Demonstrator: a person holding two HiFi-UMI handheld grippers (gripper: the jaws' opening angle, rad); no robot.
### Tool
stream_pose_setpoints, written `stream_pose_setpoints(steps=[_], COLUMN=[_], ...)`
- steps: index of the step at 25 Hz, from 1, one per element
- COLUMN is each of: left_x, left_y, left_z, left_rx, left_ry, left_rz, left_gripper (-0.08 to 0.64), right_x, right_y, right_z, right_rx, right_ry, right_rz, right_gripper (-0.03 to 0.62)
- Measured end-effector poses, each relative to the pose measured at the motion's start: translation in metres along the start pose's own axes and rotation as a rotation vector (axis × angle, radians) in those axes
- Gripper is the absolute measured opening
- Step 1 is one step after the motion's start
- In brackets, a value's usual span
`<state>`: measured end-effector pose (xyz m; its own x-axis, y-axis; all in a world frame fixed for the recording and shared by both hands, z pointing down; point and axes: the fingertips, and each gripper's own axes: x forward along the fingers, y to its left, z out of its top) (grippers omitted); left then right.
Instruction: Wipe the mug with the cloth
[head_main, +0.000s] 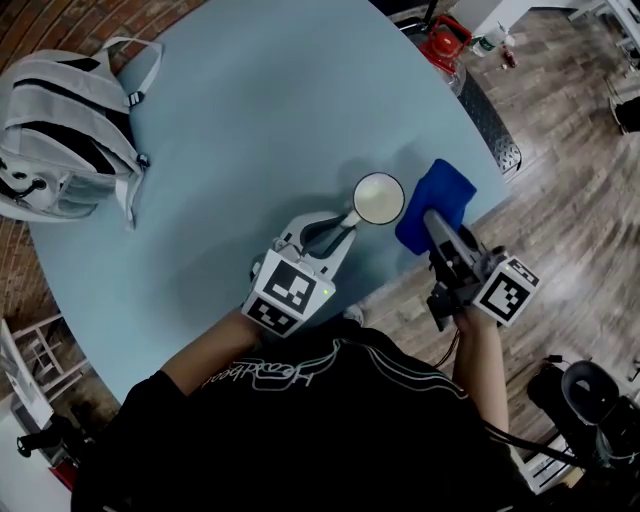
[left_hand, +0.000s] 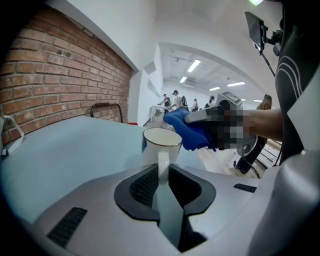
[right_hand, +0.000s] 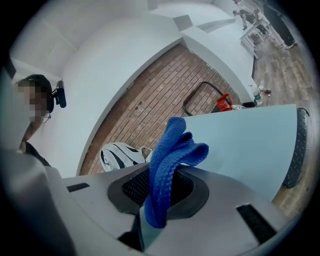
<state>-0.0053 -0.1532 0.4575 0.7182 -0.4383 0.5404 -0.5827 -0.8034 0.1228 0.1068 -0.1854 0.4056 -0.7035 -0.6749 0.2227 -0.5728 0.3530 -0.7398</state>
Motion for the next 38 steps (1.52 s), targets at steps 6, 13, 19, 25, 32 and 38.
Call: stream_pose_setpoints(steps=[6,13,19,25,32,38], left_x=[0.002,0.004,0.005,0.005,0.003,0.002], left_y=[0.001,0.004,0.009,0.013,0.022,0.025], left_z=[0.001,-0.001,0.0,0.0,0.002,0.001], left_rx=[0.018,0.032,0.035,0.063,0.088,0.077], left_ry=[0.011,0.061,0.08,0.086,0.087,0.1], left_rz=[0.016,0.122,0.193,0.226,0.258,0.266], left_gripper=[0.066,0.066,0.066,0.066,0.066,0.066], right_x=[0.015,0.029,0.042,0.049,0.046,0.054], right_y=[-0.006,-0.016,-0.033,-0.046,-0.05,-0.031], right_z=[0.004,-0.006,-0.021,-0.032,-0.002,0.038], right_rx=[-0.006,-0.007,-0.118,-0.208,-0.167,-0.176], right_ry=[0.058,0.211,0.375,0.483,0.443,0.346], right_rz=[0.051,0.134,0.091,0.049,0.12,0.221], right_gripper=[0.061,0.06,0.061,0.06,0.06,0.06])
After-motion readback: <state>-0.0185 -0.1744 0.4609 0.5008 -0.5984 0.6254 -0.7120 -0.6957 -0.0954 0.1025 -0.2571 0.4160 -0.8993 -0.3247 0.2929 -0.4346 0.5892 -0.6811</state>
